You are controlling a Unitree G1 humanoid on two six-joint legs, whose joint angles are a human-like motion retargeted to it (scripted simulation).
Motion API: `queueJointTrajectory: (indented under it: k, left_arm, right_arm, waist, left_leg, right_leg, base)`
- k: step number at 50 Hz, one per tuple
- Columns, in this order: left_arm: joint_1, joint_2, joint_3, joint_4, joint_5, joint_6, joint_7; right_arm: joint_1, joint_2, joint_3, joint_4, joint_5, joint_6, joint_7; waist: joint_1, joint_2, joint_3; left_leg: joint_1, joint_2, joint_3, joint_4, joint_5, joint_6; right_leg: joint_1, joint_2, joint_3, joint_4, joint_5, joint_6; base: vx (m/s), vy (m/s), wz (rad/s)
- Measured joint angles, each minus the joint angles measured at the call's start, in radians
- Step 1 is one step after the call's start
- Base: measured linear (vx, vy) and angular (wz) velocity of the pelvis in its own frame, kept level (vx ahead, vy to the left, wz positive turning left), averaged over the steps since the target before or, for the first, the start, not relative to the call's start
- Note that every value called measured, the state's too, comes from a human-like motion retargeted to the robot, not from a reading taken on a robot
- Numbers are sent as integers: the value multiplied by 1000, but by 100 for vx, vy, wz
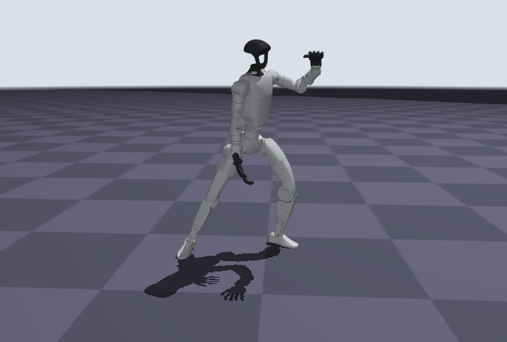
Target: Kungfu
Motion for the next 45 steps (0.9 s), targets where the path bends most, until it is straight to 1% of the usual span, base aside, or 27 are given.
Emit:
queueJointTrajectory:
  k: [2, 3, 5, 7, 8, 10, 12, 14, 17, 20, 22, 25, 28, 32, 35, 37, 40, 43, 45]
  left_arm:
    - [22, 19, 73, -10, 33, 19, -23]
    - [38, 30, 110, -18, 48, 28, -29]
    - [67, 54, 182, -40, 58, 33, -18]
    - [98, 67, 246, -64, 43, 24, 10]
    - [116, 73, 278, -73, 36, 20, 25]
    - [152, 79, 334, -87, 17, 17, 47]
    - [183, 78, 372, -89, -3, 20, 50]
    - [209, 72, 400, -81, -17, 25, 46]
    - [255, 59, 437, -64, -32, 28, 49]
    - [318, 48, 483, -44, -33, 17, 68]
    - [377, 36, 533, -28, -8, 3, 96]
    - [483, 17, 630, 7, 34, -11, 145]
    - [606, -8, 740, 59, 53, -4, 160]
    - [790, -71, 898, 129, 29, 19, 136]
    - [909, -138, 997, 198, -6, 29, 144]
    - [973, -187, 1053, 255, -31, 36, 152]
    - [1062, -258, 1132, 344, -71, 56, 141]
    - [1158, -326, 1198, 440, -120, 98, 117]
    - [1231, -370, 1216, 495, -160, 142, 107]
  right_arm:
    - [-133, 63, 147, -5, 12, 143, 83]
    - [-190, 92, 230, -31, 9, 195, 144]
    - [-295, 131, 409, -122, 14, 250, 288]
    - [-397, 160, 545, -231, 18, 207, 417]
    - [-436, 182, 576, -280, -9, 178, 454]
    - [-509, 213, 612, -347, -61, 145, 468]
    - [-571, 214, 645, -365, -57, 120, 447]
    - [-603, 208, 662, -386, -36, 116, 417]
    - [-607, 200, 656, -440, -3, 114, 392]
    - [-589, 184, 647, -500, 37, 94, 371]
    - [-582, 163, 649, -552, 80, 69, 339]
    - [-584, 118, 653, -649, 147, 13, 306]
    - [-605, 55, 642, -767, 164, -59, 281]
    - [-658, -66, 630, -945, 163, -181, 208]
    - [-712, -160, 624, -1050, 168, -268, 117]
    - [-752, -222, 622, -1107, 179, -327, 50]
    - [-810, -299, 607, -1176, 171, -406, -44]
    - [-865, -357, 590, -1241, 129, -459, -126]
    - [-902, -397, 575, -1281, 95, -485, -172]
  waist:
    - [20, -31, -16]
    - [28, -44, -24]
    - [43, -60, -28]
    - [55, -65, -11]
    - [54, -65, 1]
    - [46, -68, 21]
    - [33, -71, 31]
    - [18, -71, 37]
    - [2, -68, 44]
    - [-15, -64, 45]
    - [-26, -61, 47]
    - [-43, -62, 53]
    - [-58, -68, 57]
    - [-89, -63, 68]
    - [-114, -59, 75]
    - [-126, -53, 83]
    - [-133, -42, 94]
    - [-142, -28, 108]
    - [-154, -25, 117]
  left_leg:
    - [-14, -27, 11, 26, -39, 18]
    - [-21, -38, 15, 35, -59, 25]
    - [-35, -47, 21, 52, -93, 40]
    - [-38, -60, 16, 62, -117, 48]
    - [-35, -67, 15, 61, -123, 51]
    - [-24, -81, 11, 53, -130, 55]
    - [-15, -92, 3, 40, -130, 59]
    - [-7, -98, -3, 28, -127, 63]
    - [1, -94, -11, 13, -122, 67]
    - [8, -88, -21, -3, -114, 69]
    - [15, -85, -28, -16, -108, 67]
    - [35, -84, -27, -43, -94, 58]
    - [60, -79, -13, -75, -75, 49]
    - [99, -68, 13, -128, -40, 34]
    - [138, -65, 33, -186, -2, 20]
    - [173, -60, 46, -232, 30, 8]
    - [239, -47, 70, -318, 89, -14]
    - [322, -28, 108, -432, 167, -39]
    - [377, -16, 153, -505, 218, -58]
  right_leg:
    - [-10, -13, 21, -24, 5, -25]
    - [-16, -17, 25, -37, 4, -36]
    - [-22, -15, 18, -62, -8, -41]
    - [-23, -5, 39, -83, -21, -24]
    - [-27, 0, 63, -90, -28, -20]
    - [-36, 4, 111, -94, -34, -23]
    - [-42, 10, 136, -90, -28, -52]
    - [-43, 14, 143, -82, -11, -86]
    - [-50, 20, 131, -64, 19, -150]
    - [-58, 31, 121, -54, 47, -210]
    - [-63, 36, 125, -50, 52, -223]
    - [-67, 37, 132, -55, 47, -210]
    - [-68, 35, 118, -73, 28, -173]
    - [-79, 35, 121, -88, -19, -97]
    - [-87, 34, 131, -88, -61, -30]
    - [-92, 33, 136, -79, -79, 3]
    - [-115, 41, 168, -42, -112, 23]
    - [-192, 46, 266, 75, -177, 11]
    - [-251, 46, 323, 164, -229, 7]
  base:
    - [22, 39, 24]
    - [25, 41, 11]
    - [19, 38, 1]
    - [1, 20, 6]
    - [-2, 12, 14]
    - [1, 9, 18]
    - [6, 6, 22]
    - [3, 2, 10]
    - [0, 0, 0]
    - [-1, -6, -8]
    - [-4, -7, -14]
    - [-9, -14, -26]
    - [-9, -16, -43]
    - [-14, -25, -40]
    - [-20, -42, -33]
    - [-17, -34, -39]
    - [-22, -52, -56]
    - [-18, -47, -66]
    - [-27, -65, -54]
